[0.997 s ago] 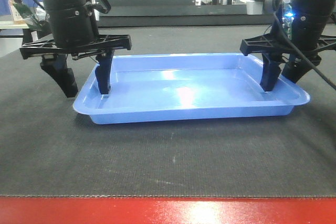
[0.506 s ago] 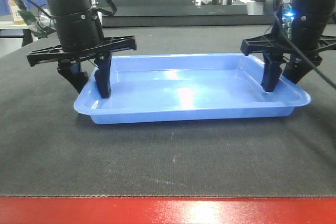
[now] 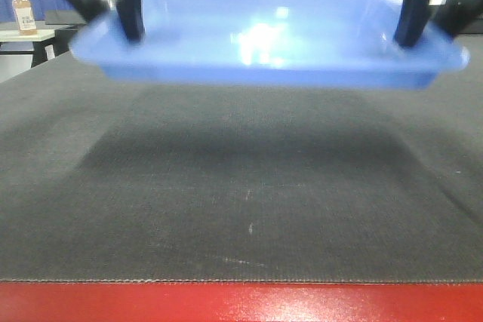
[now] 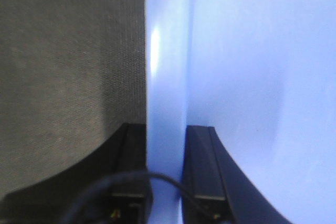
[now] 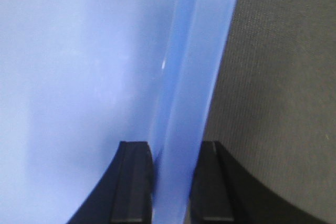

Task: Grab blue tray and place on right shelf
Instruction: 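Hold the tray raised with both grippers while backing from the table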

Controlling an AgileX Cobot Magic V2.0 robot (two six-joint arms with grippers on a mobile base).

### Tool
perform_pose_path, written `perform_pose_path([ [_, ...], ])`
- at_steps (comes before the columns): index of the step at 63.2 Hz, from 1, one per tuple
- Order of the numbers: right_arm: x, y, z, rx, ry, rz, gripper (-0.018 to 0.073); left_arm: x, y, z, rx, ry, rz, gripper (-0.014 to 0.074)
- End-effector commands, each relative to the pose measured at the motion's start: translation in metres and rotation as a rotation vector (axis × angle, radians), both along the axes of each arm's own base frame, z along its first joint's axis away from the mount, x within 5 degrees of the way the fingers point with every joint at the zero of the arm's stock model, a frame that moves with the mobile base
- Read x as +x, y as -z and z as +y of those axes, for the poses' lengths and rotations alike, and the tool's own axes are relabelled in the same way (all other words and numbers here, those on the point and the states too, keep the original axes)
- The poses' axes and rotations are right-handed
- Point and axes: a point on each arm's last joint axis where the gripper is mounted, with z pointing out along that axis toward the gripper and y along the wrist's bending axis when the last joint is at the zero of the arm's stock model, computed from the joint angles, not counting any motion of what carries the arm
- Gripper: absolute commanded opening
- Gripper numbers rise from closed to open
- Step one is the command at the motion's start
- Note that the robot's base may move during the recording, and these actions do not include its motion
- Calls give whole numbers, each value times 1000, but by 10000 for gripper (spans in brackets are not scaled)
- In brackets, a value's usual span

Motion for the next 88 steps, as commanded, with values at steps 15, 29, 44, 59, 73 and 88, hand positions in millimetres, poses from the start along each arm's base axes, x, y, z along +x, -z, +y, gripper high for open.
perform_pose_path([
  [15,-81,-87,4,18,-53,-180,58,-67,-69,39,63,79,-111,-48],
  [29,-111,-98,2,-72,-21,-164,58,-112,-69,57,29,90,-83,-48],
  [44,-132,-101,23,-64,-92,-147,58,-147,-76,71,-22,96,-99,-48],
  [59,-140,-102,30,-113,-115,-159,58,-159,-80,70,-96,105,-86,-48],
  [73,-139,-102,30,-110,-117,-172,58,-158,-80,70,-88,103,-90,-48],
  [88,-139,-103,31,-108,-117,-177,58,-159,-80,69,-103,107,-83,-48],
])
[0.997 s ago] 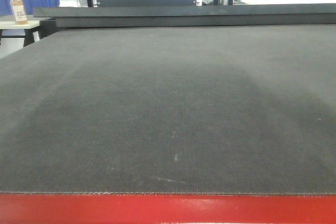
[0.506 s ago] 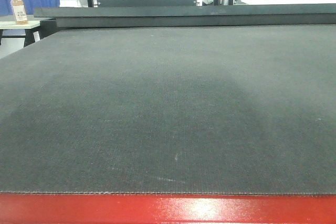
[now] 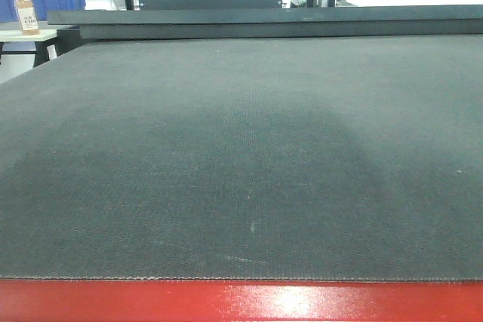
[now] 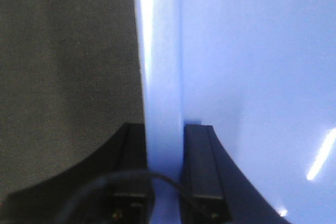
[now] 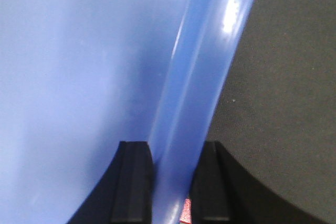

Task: Grab blue tray and place on right shelf
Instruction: 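Hold the tray raised with both grippers while backing from the table, then carry the tray in both grippers while turning toward the shelving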

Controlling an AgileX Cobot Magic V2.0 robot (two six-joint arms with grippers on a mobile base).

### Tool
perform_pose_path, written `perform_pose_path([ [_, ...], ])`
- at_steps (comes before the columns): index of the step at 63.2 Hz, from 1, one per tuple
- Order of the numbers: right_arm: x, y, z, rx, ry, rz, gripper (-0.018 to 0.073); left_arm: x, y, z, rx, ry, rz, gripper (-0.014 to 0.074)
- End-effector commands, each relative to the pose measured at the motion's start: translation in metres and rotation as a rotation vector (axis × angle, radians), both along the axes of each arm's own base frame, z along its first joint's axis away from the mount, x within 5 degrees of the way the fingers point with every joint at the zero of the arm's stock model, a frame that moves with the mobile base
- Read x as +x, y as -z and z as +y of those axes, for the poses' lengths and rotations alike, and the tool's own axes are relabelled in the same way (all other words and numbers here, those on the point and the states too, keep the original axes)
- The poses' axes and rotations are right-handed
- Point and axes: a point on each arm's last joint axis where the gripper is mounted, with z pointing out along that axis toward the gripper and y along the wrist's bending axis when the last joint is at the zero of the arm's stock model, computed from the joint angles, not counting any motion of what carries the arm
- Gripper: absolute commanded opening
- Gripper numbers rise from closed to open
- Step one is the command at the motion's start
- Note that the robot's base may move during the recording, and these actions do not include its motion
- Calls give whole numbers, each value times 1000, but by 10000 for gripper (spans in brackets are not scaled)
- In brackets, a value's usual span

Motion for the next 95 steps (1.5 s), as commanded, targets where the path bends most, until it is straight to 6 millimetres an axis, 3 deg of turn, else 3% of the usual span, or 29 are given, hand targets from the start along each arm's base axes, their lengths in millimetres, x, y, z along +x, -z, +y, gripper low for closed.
perform_pose_path([
  [1,-6,-17,-10,-45,-15,-88,58,-15,-10,7,26,27,19,-48],
  [95,-6,-17,-10,-49,-14,-81,58,-15,-11,6,11,32,26,-48],
])
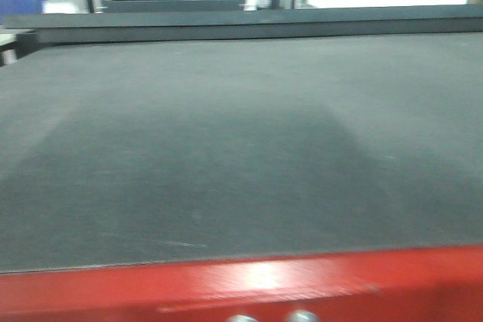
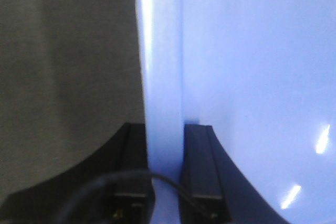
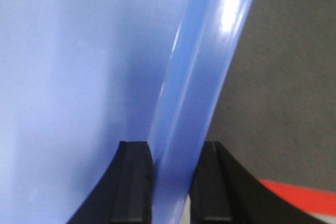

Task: Grab blue tray and place on right shelf
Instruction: 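Carry the tray in both grippers while turning toward the shelving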

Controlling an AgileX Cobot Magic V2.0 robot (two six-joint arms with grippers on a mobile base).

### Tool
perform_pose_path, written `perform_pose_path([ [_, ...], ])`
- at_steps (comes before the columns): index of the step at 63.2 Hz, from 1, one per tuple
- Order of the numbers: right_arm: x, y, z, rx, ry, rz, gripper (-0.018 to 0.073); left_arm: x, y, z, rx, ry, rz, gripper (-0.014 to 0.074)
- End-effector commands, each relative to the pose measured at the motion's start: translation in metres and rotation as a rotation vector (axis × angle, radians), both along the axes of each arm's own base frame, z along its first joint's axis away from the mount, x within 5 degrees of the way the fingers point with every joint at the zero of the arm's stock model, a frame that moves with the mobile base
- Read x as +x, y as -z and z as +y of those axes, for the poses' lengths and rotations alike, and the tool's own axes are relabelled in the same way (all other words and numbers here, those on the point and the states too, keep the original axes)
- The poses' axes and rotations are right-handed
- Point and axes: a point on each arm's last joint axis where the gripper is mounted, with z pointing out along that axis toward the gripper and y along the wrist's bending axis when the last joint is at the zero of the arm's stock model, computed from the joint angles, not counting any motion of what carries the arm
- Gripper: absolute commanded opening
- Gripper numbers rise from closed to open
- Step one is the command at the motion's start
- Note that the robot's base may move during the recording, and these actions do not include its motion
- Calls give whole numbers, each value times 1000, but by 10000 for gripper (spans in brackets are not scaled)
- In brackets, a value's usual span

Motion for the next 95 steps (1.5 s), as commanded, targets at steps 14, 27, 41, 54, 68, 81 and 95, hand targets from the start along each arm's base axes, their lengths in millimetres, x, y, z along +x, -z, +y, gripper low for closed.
perform_pose_path([
  [14,-7,-17,-9,-38,-18,-79,58,-15,-11,5,12,35,23,-48],
  [27,-7,-17,-9,-38,-18,-79,58,-16,-11,5,7,37,25,-48],
  [41,-7,-17,-9,-38,-18,-79,58,-16,-11,5,6,37,26,-48],
  [54,-7,-17,-9,-38,-18,-79,58,-16,-11,5,6,37,26,-48],
  [68,-7,-17,-9,-38,-18,-79,58,-16,-11,5,6,37,26,-48],
  [81,-7,-17,-9,-38,-18,-79,58,-16,-11,5,6,37,26,-48],
  [95,-7,-17,-9,-38,-18,-79,58,-16,-11,5,6,37,26,-48],
])
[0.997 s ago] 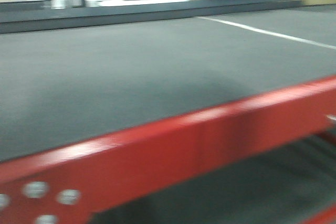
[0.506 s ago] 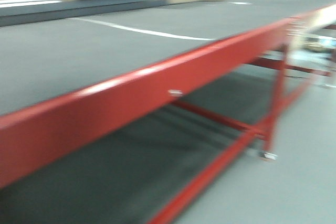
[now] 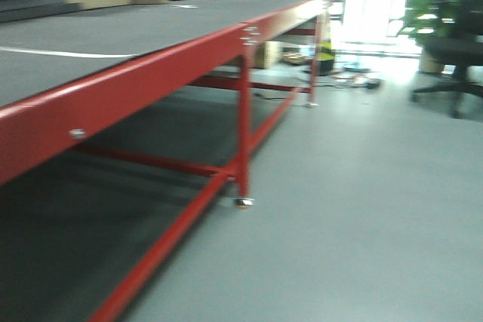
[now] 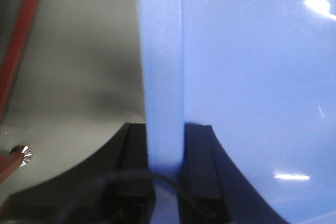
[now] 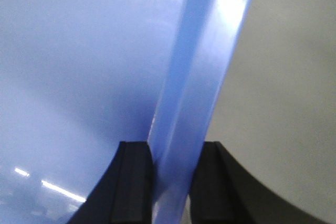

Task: Grab blue tray and place on right shelf
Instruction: 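Carry the tray in both grippers while turning toward the shelving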

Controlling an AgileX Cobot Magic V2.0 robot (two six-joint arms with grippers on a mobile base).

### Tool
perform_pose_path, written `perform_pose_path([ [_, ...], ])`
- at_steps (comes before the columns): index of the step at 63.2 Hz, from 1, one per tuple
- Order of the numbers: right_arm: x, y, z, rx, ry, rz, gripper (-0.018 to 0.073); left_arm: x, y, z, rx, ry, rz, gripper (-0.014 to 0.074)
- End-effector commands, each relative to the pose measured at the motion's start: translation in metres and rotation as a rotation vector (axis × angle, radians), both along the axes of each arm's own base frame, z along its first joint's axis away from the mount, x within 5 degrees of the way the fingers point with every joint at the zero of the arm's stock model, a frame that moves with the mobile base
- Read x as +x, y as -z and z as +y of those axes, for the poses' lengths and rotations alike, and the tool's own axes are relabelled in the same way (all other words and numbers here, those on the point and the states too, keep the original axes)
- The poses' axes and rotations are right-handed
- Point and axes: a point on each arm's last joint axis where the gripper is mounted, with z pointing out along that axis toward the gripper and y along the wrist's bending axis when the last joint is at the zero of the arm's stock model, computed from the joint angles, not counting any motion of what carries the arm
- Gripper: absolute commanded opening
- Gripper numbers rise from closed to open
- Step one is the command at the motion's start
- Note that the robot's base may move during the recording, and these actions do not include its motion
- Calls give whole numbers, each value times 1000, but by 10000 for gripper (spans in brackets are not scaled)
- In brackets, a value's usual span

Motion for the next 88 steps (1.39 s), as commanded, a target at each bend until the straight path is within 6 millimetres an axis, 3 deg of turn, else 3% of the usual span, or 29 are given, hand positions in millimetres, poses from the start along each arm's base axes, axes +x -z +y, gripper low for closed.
perform_pose_path([
  [1,-7,-17,-8,-29,-21,-74,58,-15,-11,6,22,33,17,-48],
  [88,-7,-17,-8,-29,-21,-74,58,-15,-11,6,22,33,17,-48],
])
